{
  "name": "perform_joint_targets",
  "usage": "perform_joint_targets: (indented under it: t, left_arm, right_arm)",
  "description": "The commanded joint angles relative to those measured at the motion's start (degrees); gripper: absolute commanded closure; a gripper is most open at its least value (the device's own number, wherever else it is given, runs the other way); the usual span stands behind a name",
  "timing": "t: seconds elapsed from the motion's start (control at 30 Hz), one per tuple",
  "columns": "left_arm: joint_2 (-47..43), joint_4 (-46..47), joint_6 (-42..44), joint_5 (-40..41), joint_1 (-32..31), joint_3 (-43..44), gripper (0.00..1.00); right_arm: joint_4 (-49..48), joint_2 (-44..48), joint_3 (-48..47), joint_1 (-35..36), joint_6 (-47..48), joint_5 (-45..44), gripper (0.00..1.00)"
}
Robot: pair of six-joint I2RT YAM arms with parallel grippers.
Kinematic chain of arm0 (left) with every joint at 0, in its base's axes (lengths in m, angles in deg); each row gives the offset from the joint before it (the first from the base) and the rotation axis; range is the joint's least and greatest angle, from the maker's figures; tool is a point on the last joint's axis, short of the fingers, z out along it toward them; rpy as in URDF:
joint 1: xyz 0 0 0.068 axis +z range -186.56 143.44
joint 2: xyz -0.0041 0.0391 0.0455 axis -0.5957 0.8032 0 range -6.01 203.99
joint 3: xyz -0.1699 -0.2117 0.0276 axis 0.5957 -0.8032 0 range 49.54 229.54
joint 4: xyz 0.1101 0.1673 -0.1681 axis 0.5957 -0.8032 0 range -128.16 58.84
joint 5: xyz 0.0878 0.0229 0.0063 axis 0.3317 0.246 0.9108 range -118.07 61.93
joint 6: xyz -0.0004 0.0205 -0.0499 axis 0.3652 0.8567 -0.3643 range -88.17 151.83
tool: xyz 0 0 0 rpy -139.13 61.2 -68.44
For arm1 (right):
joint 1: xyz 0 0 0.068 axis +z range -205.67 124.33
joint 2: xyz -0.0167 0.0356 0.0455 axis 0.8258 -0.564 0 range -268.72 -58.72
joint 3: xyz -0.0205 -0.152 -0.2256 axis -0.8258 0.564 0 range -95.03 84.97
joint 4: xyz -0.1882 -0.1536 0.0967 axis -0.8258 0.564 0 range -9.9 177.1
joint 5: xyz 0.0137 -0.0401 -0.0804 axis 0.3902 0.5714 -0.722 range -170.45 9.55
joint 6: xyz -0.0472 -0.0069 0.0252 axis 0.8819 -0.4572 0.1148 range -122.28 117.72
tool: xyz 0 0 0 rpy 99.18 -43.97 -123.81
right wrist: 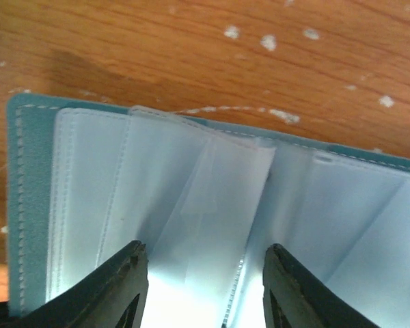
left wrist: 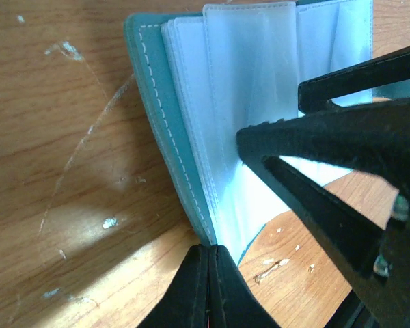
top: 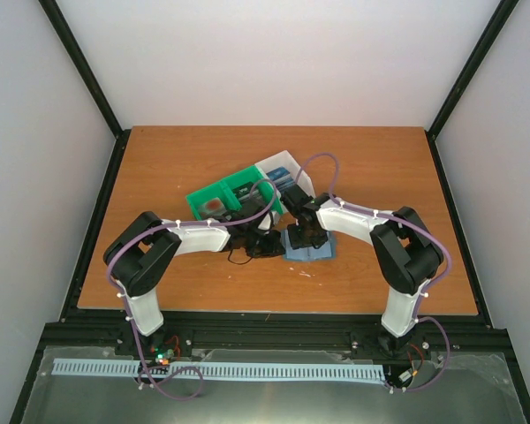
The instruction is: Put the credit cards into the card holder
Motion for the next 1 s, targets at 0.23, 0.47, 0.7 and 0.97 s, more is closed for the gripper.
perform_joint_targets:
  t: [0.23,0.47,0.7,0.97]
  left_arm:
    - [-0.2,0.7,0.1,0.5,0.4,0.2,0.99]
    - [-0.1,0.4,0.1,0.6,0.4,0.4,0.99]
    - [0.0,0.5,0.6,-0.2,0.4,0.8,1.00]
    - [-0.1,0.6,1.1,-1.1,0.4,1.2,0.99]
  right_arm:
    - [5.6,0.2,-0.7,0.4,-4.1,-13.1,0.56]
    - [9.8,-0.1,-1.6,0.4,-7.9,-19.7,0.56]
    - [14.2,2.5,-3.4,0.4,-11.6,-25.8,0.56]
    - [8.0,10.3,-4.5,0.4,-6.8,-15.6,0.53]
